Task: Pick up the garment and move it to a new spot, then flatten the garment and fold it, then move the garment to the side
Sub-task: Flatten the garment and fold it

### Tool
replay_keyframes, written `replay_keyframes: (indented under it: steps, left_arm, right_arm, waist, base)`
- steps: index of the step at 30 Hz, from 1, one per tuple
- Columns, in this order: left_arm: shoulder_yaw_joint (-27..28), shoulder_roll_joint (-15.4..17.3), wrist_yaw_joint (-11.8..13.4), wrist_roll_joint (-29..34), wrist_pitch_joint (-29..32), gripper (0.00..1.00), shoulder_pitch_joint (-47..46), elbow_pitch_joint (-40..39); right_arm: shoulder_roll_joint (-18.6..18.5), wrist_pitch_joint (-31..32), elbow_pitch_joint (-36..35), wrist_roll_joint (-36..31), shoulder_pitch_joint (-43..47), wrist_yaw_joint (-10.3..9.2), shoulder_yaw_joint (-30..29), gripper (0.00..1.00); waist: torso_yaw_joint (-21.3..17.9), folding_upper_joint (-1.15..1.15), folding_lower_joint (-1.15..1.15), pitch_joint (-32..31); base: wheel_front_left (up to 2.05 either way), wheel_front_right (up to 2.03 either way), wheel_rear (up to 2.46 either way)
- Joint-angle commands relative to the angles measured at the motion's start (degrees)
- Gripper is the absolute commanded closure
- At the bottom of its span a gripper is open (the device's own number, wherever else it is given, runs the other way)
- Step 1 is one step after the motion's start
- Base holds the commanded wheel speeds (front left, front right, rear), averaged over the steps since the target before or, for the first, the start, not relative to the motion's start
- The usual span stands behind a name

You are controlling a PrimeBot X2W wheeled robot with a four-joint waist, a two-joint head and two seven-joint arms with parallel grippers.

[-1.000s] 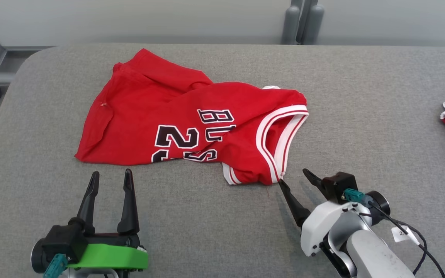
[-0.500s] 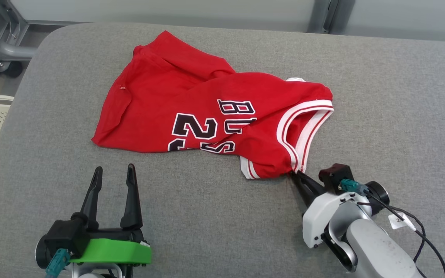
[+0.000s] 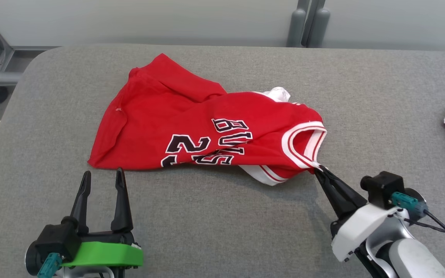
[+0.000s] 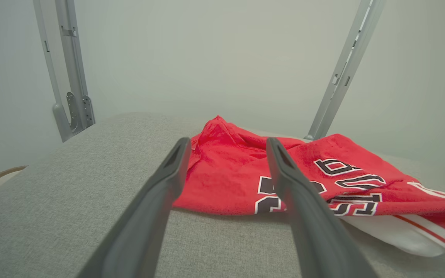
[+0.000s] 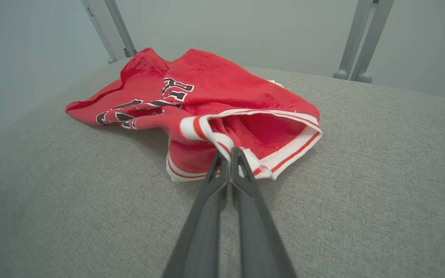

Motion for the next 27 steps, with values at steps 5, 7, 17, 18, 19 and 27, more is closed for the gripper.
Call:
replay_keyframes:
  steps: [5, 7, 17, 18, 19, 27]
  left_arm:
    - [0.5, 0.1, -0.2, 0.4, 0.0, 0.00, 0.6, -0.1]
    - [0.5, 0.1, -0.3, 0.5, 0.0, 0.00, 0.8, 0.0]
    - [-0.2, 0.1, -0.4, -0.2, 0.0, 0.00, 1.1, 0.3]
    - [-0.4, 0.1, -0.4, -0.2, 0.0, 0.00, 1.0, 0.4]
    - [-0.7, 0.1, -0.5, -0.3, 0.0, 0.00, 0.8, 0.3]
    - [-2.1, 0.1, -0.8, -0.4, 0.0, 0.00, -0.6, 0.7]
  right_arm:
    - [-3.2, 5.8, -13.4, 2.0, 7.1, -0.06, -3.0, 1.00]
    - [-4.1, 7.9, -17.7, 2.8, 9.9, -0.06, -4.7, 1.00]
    - [-6.9, 17.3, -26.2, 8.3, 7.9, -0.04, -11.1, 1.00]
    - [-7.4, 18.1, -24.9, 10.1, 6.3, -0.04, -10.5, 1.00]
    - [-8.2, 18.5, -23.2, 11.4, 4.2, -0.04, -10.5, 1.00]
    - [-11.0, 19.4, -4.8, 18.7, -11.6, -0.04, -7.8, 1.00]
  waist:
    - [-1.3, 0.00, 0.00, -0.8]
    - [-1.3, 0.00, 0.00, -1.1]
    - [-0.5, 0.00, 0.00, -1.4]
    - [-0.3, 0.00, 0.00, -1.3]
    - [0.1, 0.00, 0.00, -1.1]
    - [3.4, 0.00, 0.00, 0.7]
  base:
    - [0.00, 0.00, 0.00]
    - [0.00, 0.00, 0.00]
    - [0.00, 0.00, 0.00]
    - [0.00, 0.00, 0.00]
    - [0.00, 0.00, 0.00]
    - [0.00, 0.00, 0.00]
